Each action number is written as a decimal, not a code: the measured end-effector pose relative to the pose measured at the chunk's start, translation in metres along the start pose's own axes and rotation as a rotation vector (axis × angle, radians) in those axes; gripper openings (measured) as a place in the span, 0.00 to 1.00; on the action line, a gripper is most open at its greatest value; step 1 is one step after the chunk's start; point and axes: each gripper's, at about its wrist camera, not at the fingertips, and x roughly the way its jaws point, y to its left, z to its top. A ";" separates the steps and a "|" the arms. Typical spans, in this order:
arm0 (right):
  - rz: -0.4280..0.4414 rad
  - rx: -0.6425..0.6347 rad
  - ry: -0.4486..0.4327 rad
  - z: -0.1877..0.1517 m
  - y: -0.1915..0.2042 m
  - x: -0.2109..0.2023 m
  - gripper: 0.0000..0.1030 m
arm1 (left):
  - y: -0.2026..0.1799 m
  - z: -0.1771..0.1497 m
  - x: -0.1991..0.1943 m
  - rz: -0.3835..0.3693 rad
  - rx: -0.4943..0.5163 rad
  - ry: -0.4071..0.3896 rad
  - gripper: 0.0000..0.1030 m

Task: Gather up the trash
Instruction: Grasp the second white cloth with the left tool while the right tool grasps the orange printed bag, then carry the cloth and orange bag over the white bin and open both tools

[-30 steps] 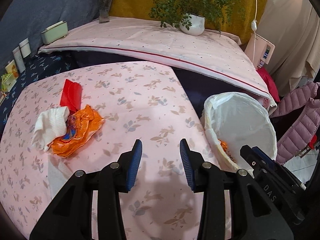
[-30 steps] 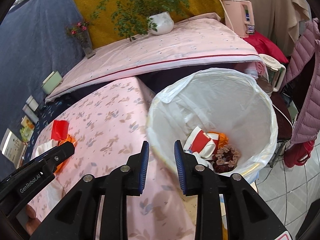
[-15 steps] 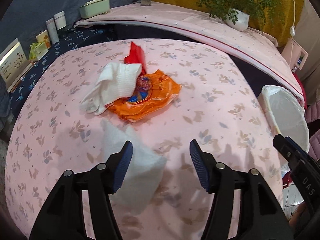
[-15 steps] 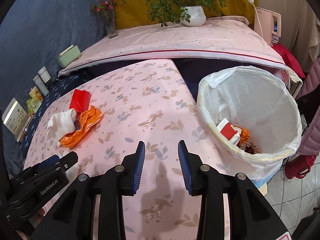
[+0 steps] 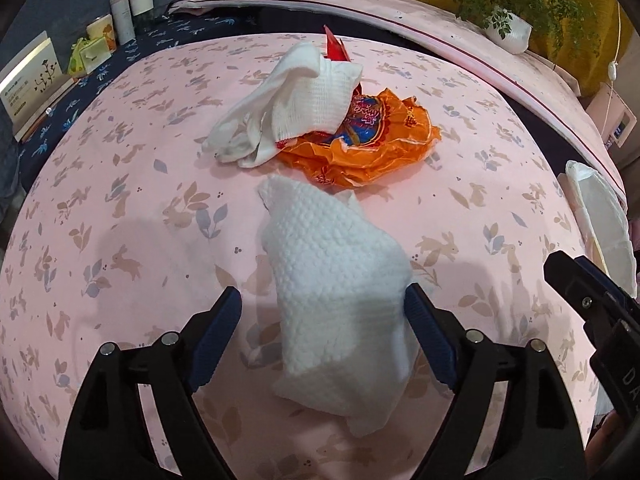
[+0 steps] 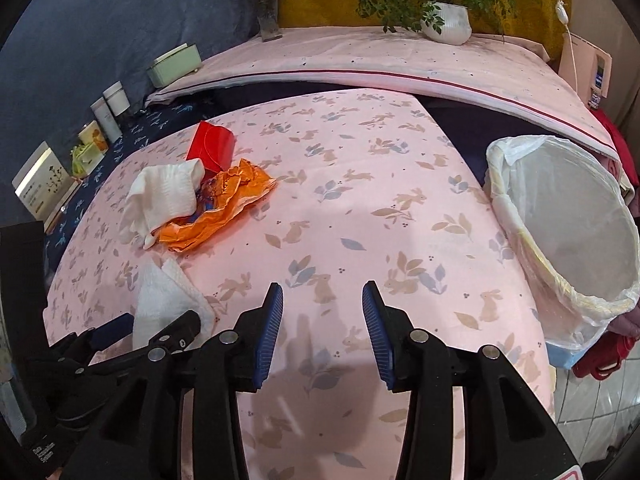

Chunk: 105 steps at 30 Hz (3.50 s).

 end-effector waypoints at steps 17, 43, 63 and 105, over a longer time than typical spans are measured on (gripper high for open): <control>0.064 -0.052 0.036 0.038 0.052 0.046 0.40 | 0.033 0.034 -0.020 -0.069 -0.049 -0.069 0.12; 0.084 -0.021 0.063 0.048 0.059 0.086 0.09 | 0.041 0.051 -0.007 -0.078 -0.077 -0.073 0.12; 0.007 0.153 -0.056 0.028 -0.071 -0.008 0.08 | -0.098 0.037 -0.054 -0.156 0.148 -0.128 0.12; -0.186 0.447 -0.152 0.014 -0.292 -0.040 0.11 | -0.328 0.047 -0.028 -0.326 0.391 -0.129 0.53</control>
